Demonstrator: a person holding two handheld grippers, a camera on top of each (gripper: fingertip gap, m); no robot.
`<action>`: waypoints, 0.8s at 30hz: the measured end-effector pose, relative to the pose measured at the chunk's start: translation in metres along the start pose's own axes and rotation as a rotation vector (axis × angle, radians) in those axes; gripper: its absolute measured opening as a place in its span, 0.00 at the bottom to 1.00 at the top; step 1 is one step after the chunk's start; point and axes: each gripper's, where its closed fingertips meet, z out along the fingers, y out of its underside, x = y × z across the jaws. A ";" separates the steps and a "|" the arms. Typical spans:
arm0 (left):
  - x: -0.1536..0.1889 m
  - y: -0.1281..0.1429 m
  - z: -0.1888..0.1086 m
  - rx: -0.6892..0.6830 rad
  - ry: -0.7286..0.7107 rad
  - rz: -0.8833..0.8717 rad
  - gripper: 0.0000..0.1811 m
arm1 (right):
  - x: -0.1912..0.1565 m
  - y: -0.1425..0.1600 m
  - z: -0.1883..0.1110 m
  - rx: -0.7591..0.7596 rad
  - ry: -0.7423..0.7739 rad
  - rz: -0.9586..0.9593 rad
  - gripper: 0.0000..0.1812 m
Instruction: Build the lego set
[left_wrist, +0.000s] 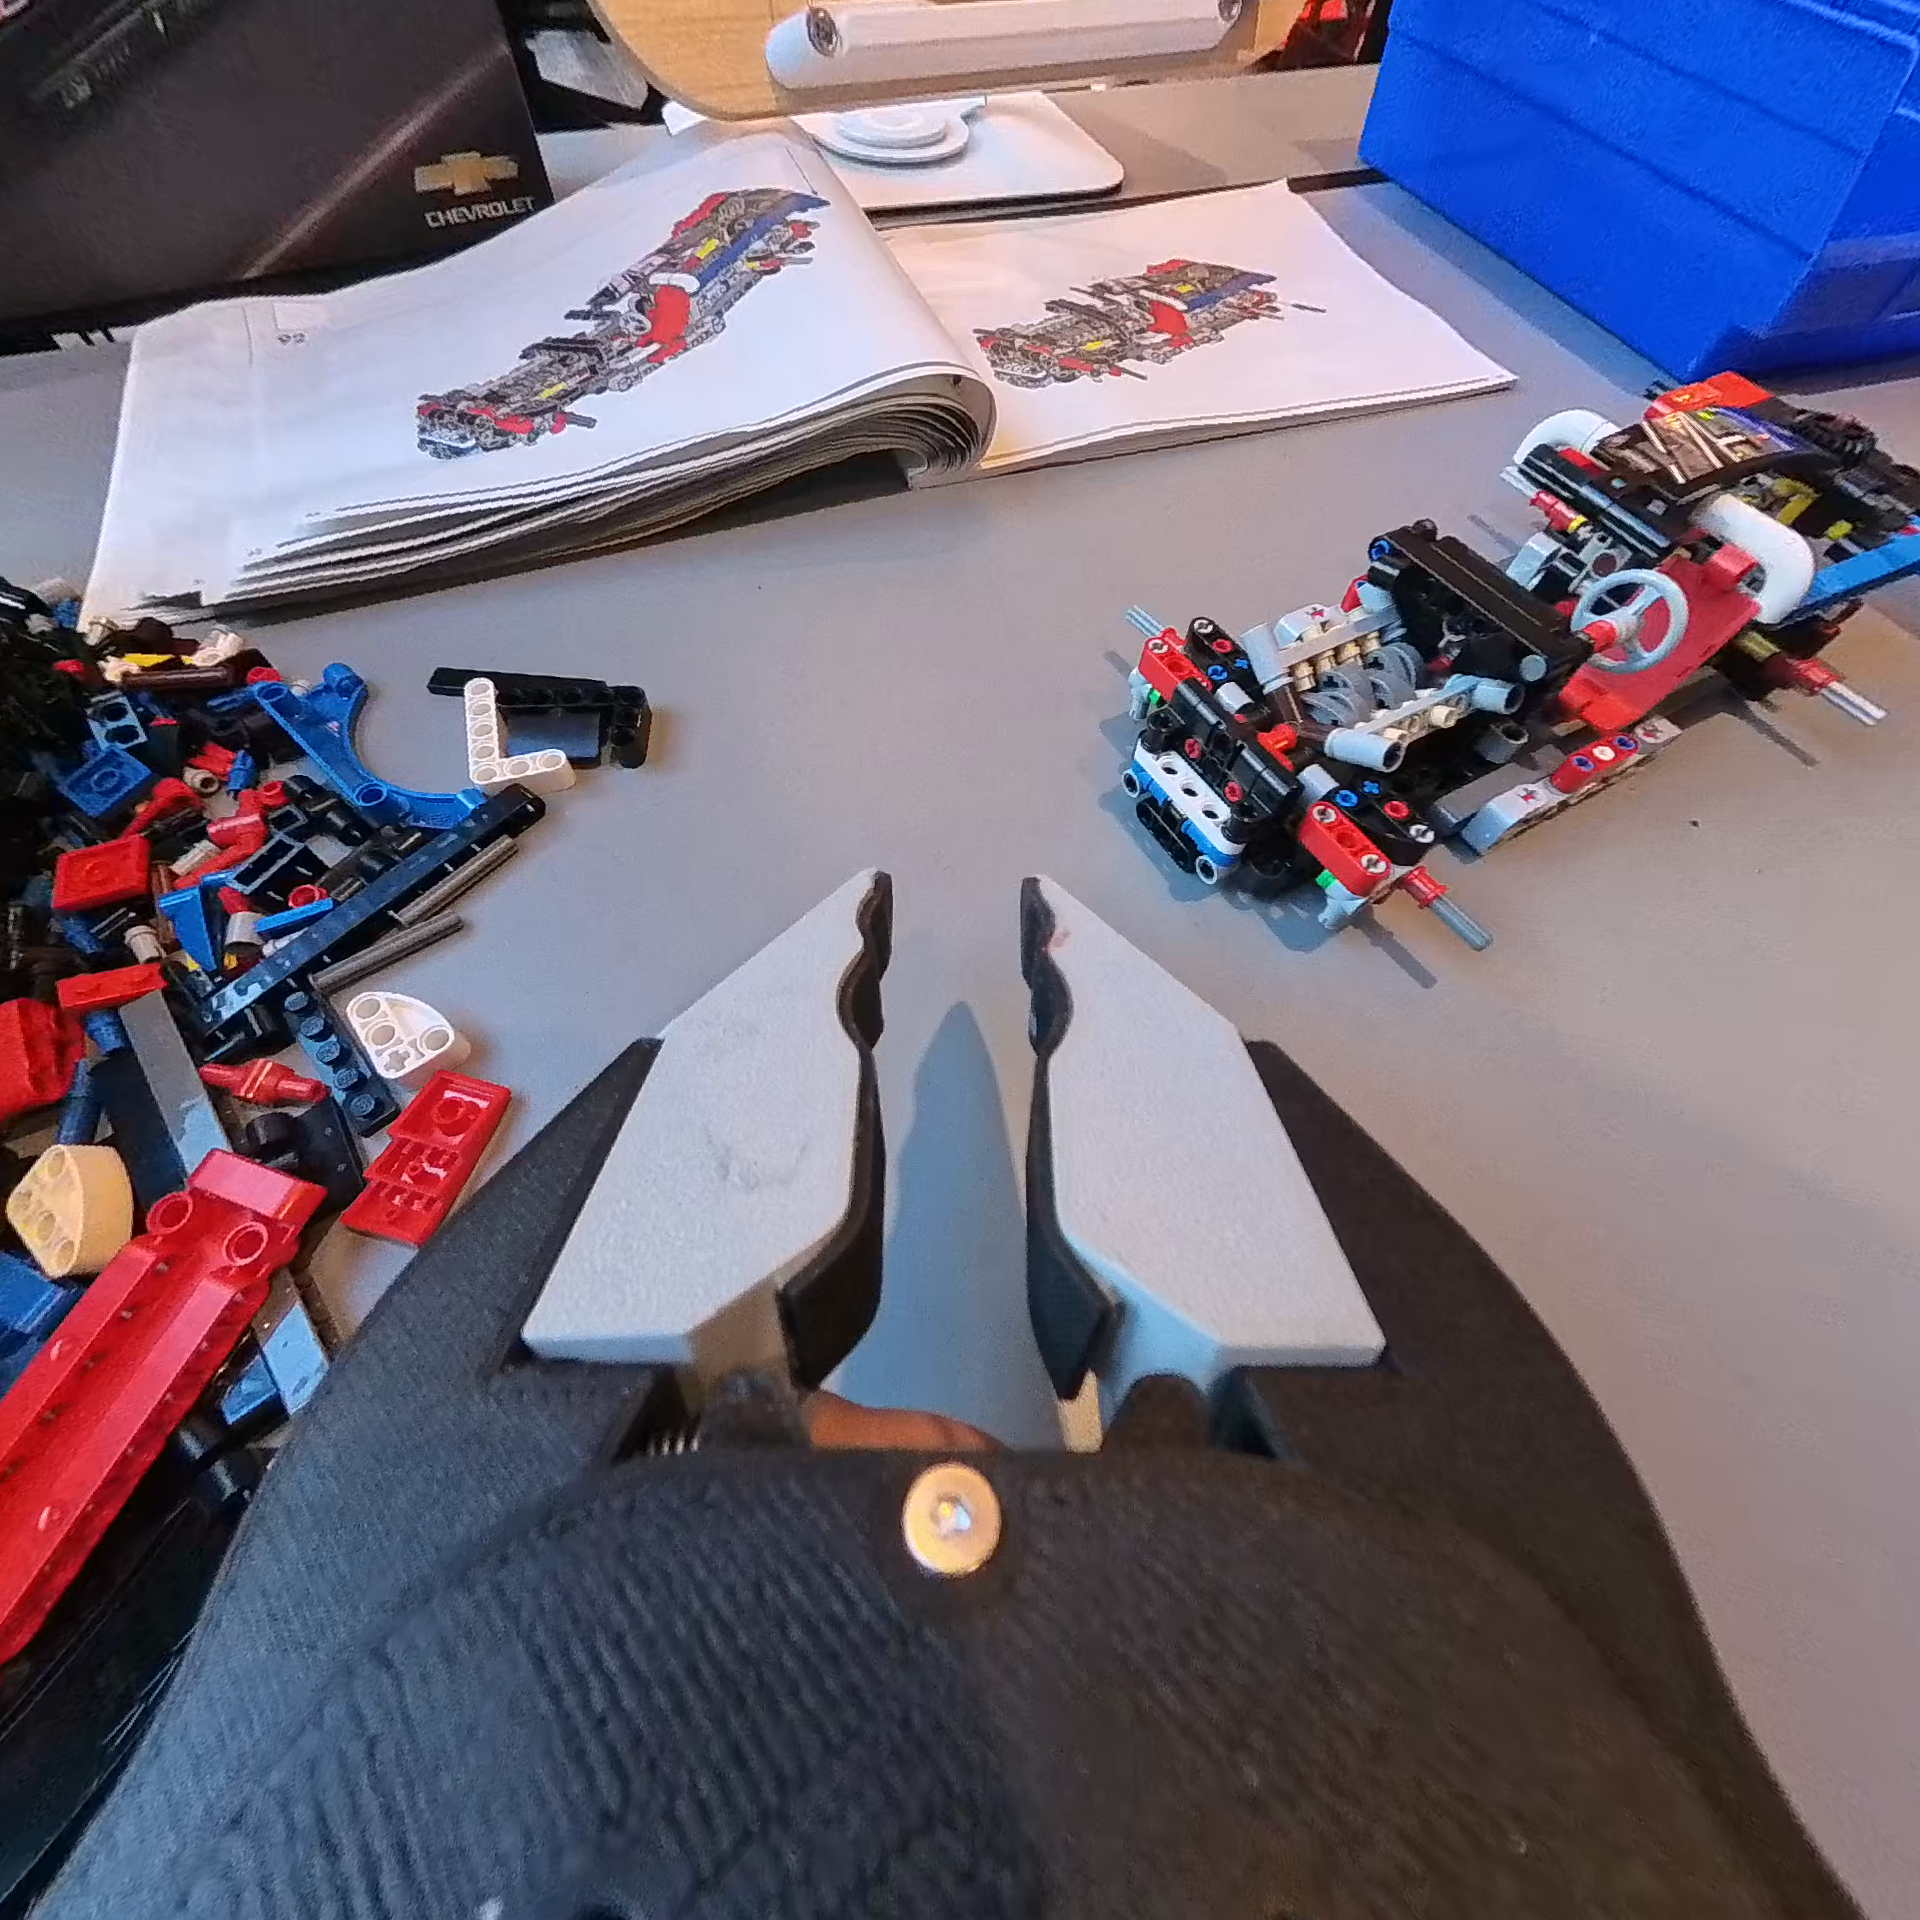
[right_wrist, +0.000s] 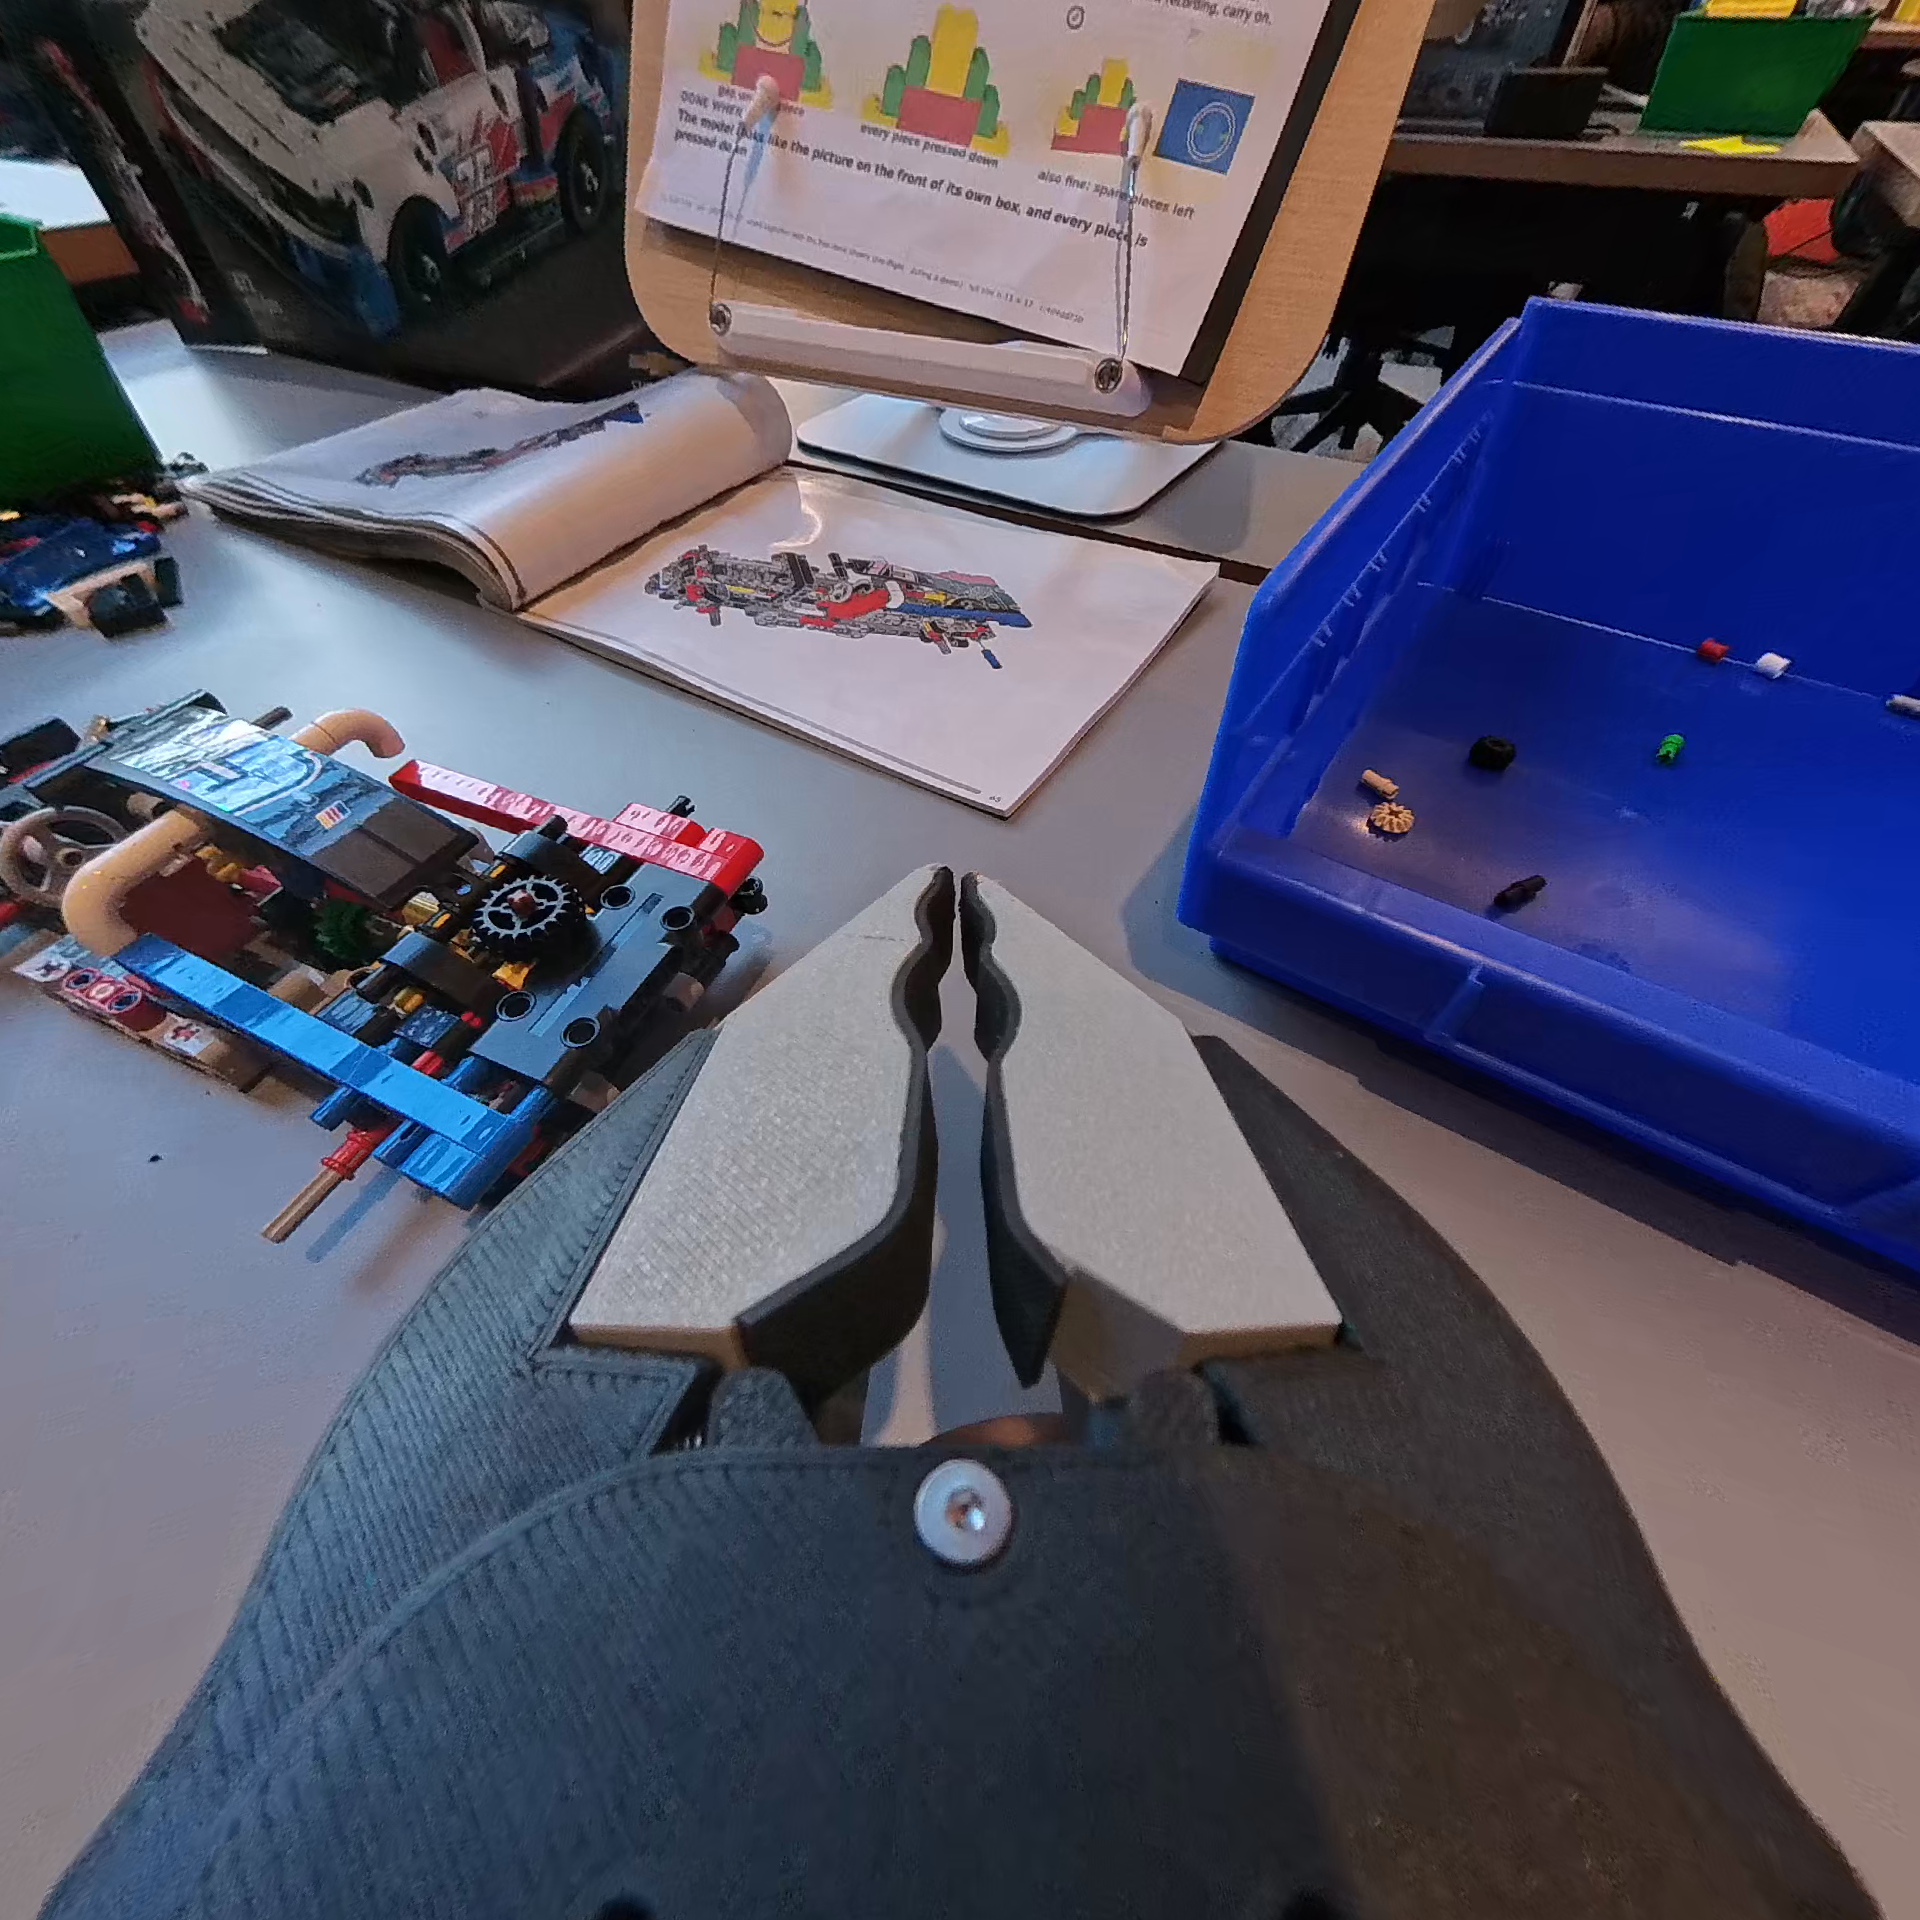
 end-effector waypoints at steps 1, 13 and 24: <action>0.000 0.000 0.000 -0.001 0.000 0.001 0.12 | 0.000 0.000 0.000 0.001 0.000 0.001 0.00; 0.001 0.001 0.001 -0.008 -0.002 0.009 0.12 | 0.002 -0.001 -0.001 0.009 0.007 0.013 0.00; 0.001 0.000 0.000 -0.001 0.003 0.009 0.12 | 0.003 -0.002 -0.001 0.017 0.009 0.022 0.00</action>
